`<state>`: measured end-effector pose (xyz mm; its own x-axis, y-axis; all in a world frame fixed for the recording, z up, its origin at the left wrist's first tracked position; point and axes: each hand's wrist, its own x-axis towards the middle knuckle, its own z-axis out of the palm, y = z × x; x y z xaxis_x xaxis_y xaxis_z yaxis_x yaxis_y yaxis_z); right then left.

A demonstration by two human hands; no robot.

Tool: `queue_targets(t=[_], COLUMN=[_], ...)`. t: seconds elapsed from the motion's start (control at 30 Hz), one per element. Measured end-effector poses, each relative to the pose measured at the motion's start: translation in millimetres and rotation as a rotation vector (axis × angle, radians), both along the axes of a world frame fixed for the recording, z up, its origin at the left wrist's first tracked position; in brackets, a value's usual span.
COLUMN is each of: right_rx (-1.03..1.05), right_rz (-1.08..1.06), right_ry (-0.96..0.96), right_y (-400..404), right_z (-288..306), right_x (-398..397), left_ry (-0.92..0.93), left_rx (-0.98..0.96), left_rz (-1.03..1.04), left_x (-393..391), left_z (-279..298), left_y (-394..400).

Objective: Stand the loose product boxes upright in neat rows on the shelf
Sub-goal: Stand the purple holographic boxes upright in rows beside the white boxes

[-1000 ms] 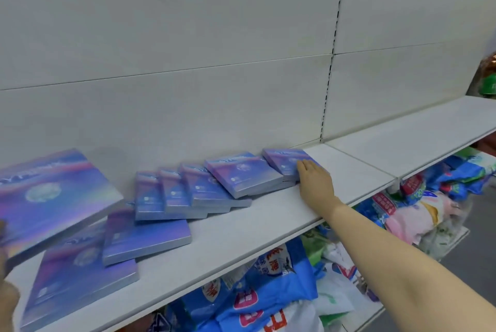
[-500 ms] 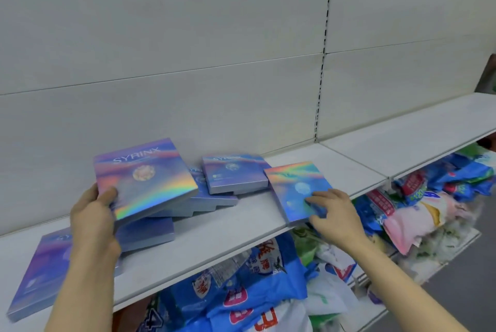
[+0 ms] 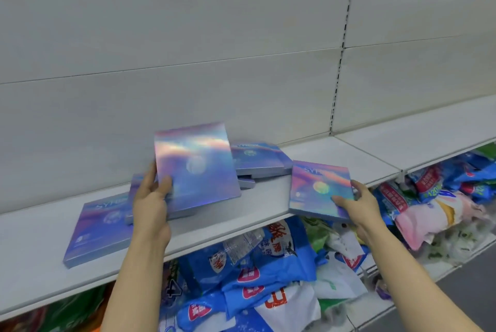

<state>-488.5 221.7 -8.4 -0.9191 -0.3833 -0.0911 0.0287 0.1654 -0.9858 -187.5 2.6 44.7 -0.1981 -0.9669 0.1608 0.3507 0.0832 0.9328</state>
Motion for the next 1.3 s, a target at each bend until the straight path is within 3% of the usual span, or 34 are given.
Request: queue_targets(t=[0.17,0.4,1.0,1.3], right_rx=[-0.354,-0.595,-0.7,-0.684], right_rz=[-0.059,0.211,0.374,0.453], right_ry=[-0.053,0.018,-0.017,-0.038], right_y=[2,-29,-102,-169], right_z=[2,33,40,40], right_x=[47,150,404,491], left_ry=[0.133,0.177,0.154,0.164], left_rx=[0.02,-0.052,-0.038,-0.041], left_rz=[-0.023,0.006,0.178,0.352], left_x=[34,119,384,473], left_z=[-4,-2,-15,-26], left_y=[-3,-5,-10,-51])
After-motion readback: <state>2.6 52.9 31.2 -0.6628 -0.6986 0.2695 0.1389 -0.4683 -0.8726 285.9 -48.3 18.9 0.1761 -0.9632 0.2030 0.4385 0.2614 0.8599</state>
